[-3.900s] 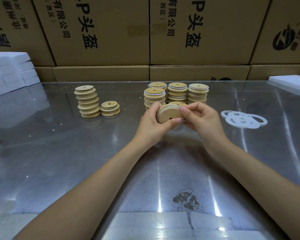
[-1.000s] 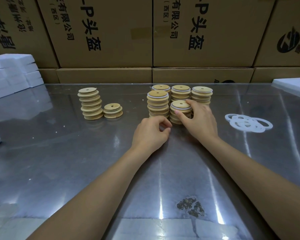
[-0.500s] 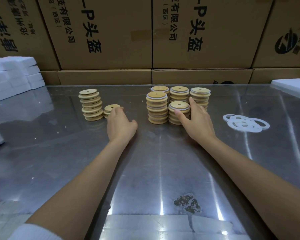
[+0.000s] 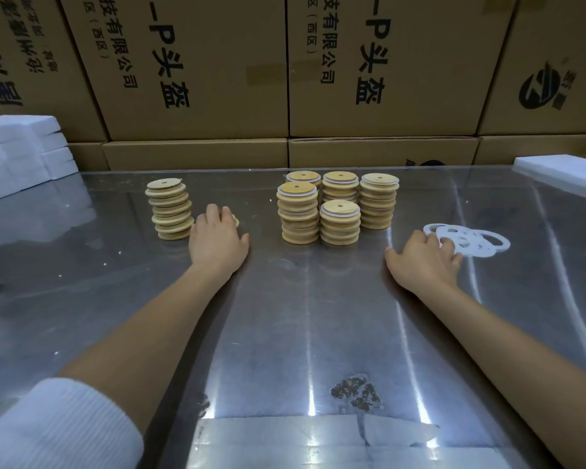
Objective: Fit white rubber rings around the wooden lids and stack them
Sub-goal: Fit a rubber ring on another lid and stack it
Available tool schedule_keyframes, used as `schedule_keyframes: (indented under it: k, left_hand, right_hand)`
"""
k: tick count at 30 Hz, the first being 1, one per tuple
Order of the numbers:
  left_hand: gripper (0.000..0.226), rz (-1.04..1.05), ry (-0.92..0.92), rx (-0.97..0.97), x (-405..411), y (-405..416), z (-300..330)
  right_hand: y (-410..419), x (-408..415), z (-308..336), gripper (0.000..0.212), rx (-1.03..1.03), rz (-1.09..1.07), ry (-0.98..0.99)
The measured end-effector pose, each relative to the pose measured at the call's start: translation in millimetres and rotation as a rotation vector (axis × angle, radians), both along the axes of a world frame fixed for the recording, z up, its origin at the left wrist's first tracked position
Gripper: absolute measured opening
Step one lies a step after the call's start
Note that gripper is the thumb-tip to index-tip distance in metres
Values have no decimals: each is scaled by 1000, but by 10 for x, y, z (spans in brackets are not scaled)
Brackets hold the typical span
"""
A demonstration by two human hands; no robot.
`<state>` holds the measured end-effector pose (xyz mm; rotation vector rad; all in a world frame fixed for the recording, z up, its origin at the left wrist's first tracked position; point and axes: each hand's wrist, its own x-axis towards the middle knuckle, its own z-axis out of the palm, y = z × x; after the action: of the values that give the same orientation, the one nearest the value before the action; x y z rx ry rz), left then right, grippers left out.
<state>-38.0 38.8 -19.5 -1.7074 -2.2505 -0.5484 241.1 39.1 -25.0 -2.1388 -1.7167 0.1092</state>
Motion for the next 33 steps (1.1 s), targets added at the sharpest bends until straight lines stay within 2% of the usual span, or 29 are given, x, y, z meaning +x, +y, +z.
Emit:
schedule_keyframes:
  k: [3, 7, 11, 17, 20, 23, 27, 30, 33]
  left_hand:
    - [47, -17, -54, -1, -31, -16, 14]
    - [42, -50, -87, 9, -59, -11, 40]
    - [38, -52, -159, 12, -121, -19, 33]
    - [61, -34, -374, 100, -188, -64, 16]
    - [61, -84, -458, 191, -126, -127, 18]
    - [54, -201, -540, 240, 33, -238, 56]
    - [39, -499, -567, 106, 392, -438, 100]
    - [47, -672, -501, -19, 684, -517, 77]
    - [59, -755, -465, -64, 937, -503, 43]
  right_hand:
    - [14, -14, 10, 55, -39, -37, 0]
    - [37, 32, -1, 49, 2, -68, -114]
    - [55, 86, 0, 45, 4, -107, -99]
    - [73, 285, 22, 32, 132, -98, -96]
    - [71, 295, 21, 32, 173, -60, -67]
    - [54, 308, 27, 35, 224, -21, -8]
    - [19, 300, 31, 28, 242, 5, 18]
    - [7, 284, 31, 23, 165, 17, -71]
    - [0, 276, 38, 21, 168, 42, -103]
